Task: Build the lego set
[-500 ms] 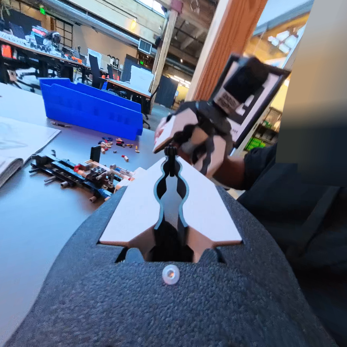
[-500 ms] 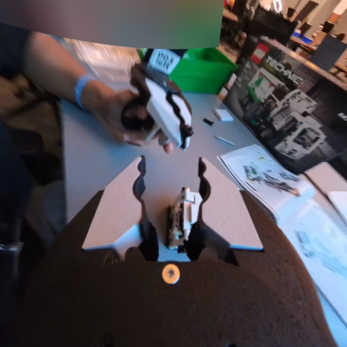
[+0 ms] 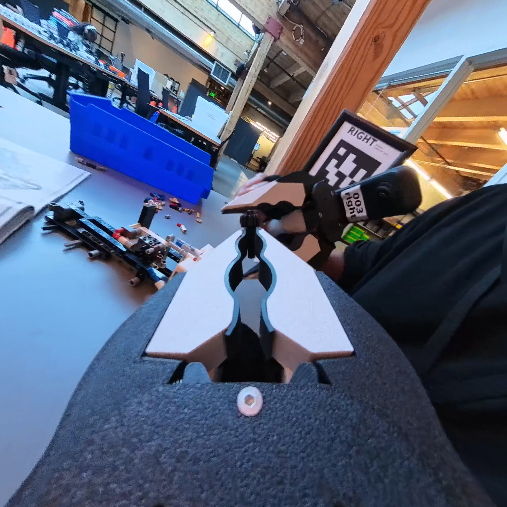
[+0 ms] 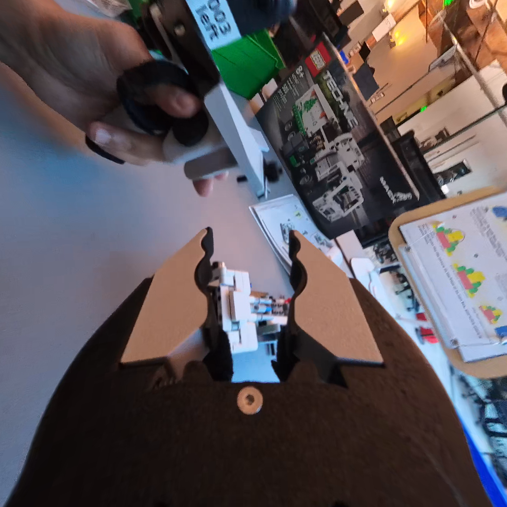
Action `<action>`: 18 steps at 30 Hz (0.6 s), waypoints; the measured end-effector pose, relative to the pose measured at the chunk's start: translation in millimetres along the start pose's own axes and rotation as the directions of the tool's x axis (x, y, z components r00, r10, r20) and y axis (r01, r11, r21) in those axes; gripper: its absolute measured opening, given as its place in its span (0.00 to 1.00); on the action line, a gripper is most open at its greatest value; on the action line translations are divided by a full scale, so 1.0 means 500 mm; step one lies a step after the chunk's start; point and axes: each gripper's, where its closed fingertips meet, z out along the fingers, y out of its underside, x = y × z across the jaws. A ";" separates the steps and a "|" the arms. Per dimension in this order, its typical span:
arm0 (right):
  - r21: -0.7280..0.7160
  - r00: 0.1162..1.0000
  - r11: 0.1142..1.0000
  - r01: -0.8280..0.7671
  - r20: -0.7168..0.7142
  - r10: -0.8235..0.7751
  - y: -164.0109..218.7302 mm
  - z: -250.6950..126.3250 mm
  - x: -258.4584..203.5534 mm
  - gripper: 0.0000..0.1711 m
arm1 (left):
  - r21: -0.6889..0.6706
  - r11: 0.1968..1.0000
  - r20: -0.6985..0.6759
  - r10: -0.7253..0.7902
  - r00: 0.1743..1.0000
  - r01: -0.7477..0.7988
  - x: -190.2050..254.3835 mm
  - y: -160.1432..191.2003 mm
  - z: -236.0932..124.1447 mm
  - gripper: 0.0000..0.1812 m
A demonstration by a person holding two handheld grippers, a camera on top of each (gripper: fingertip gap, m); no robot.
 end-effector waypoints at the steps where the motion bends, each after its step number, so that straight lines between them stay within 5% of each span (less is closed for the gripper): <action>1: 0.005 0.999 0.999 -0.044 -0.015 0.044 0.018 -0.008 0.006 0.30 | 0.006 1.000 0.018 0.014 1.000 -0.014 -0.004 -0.003 -0.002 0.01; 6: 0.142 0.935 0.929 -0.343 -0.044 0.352 0.081 -0.070 0.051 0.27 | 0.006 0.993 0.131 0.118 0.984 -0.120 -0.038 -0.012 -0.014 0.01; 11: 0.355 0.793 0.724 -0.591 0.095 0.601 0.125 -0.138 0.097 0.23 | 0.034 0.979 0.233 0.188 0.954 -0.201 -0.063 -0.043 -0.038 0.01; 18: 0.416 0.784 0.697 -0.585 0.069 0.617 0.162 -0.133 0.137 0.17 | 0.024 0.979 0.263 0.190 0.946 -0.203 -0.100 -0.052 -0.059 0.01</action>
